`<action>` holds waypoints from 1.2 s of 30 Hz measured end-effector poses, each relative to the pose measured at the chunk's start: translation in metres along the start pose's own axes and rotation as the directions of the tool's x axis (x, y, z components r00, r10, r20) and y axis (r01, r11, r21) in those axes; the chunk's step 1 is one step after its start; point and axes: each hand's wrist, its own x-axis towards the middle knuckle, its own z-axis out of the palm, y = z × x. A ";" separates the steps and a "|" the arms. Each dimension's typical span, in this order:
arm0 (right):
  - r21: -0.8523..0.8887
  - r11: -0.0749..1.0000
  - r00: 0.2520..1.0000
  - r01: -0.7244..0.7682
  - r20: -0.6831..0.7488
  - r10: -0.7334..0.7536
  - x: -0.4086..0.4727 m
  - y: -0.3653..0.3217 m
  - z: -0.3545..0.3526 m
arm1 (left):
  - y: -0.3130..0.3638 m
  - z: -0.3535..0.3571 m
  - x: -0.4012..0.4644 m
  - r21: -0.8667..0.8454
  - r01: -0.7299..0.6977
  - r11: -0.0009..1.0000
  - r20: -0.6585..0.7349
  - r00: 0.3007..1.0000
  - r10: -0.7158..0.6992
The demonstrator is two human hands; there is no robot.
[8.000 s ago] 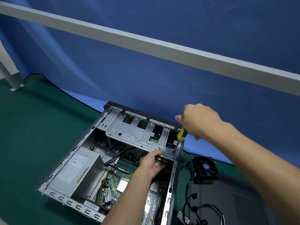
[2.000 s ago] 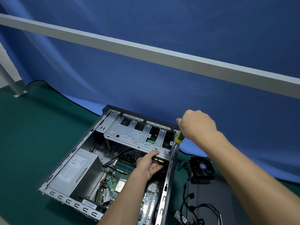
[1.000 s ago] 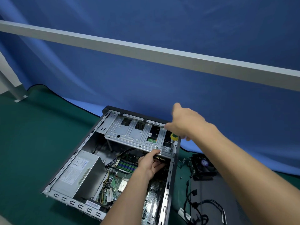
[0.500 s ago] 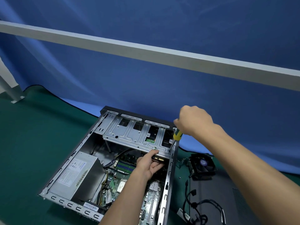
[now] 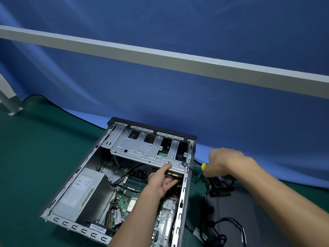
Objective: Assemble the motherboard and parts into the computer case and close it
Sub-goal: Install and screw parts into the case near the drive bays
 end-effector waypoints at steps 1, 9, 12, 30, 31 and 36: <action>0.079 0.997 1.000 -0.008 -0.007 0.009 0.005 0.005 0.011 | 0.000 0.000 -0.001 0.003 -0.001 1.000 0.001 1.000 0.001; 0.744 0.667 0.983 0.037 -0.147 0.109 0.052 0.017 0.108 | -0.007 -0.005 0.005 0.151 -0.059 0.987 -0.001 0.998 0.059; 0.890 0.456 0.976 0.018 -0.115 0.185 0.067 0.011 0.143 | -0.013 -0.009 0.011 0.302 -0.094 0.949 -0.006 0.995 0.101; 0.848 0.465 0.895 -0.256 0.027 0.444 0.117 -0.034 0.198 | -0.011 -0.009 0.013 0.521 -0.060 0.852 -0.101 0.986 0.131; 0.836 0.479 0.892 -0.267 0.026 0.450 0.118 -0.035 0.196 | -0.011 -0.009 0.013 0.520 -0.061 0.852 -0.098 0.987 0.131; 0.787 0.539 0.887 -0.301 0.023 0.462 0.121 -0.039 0.192 | -0.011 -0.009 0.012 0.527 -0.057 0.848 -0.097 0.987 0.127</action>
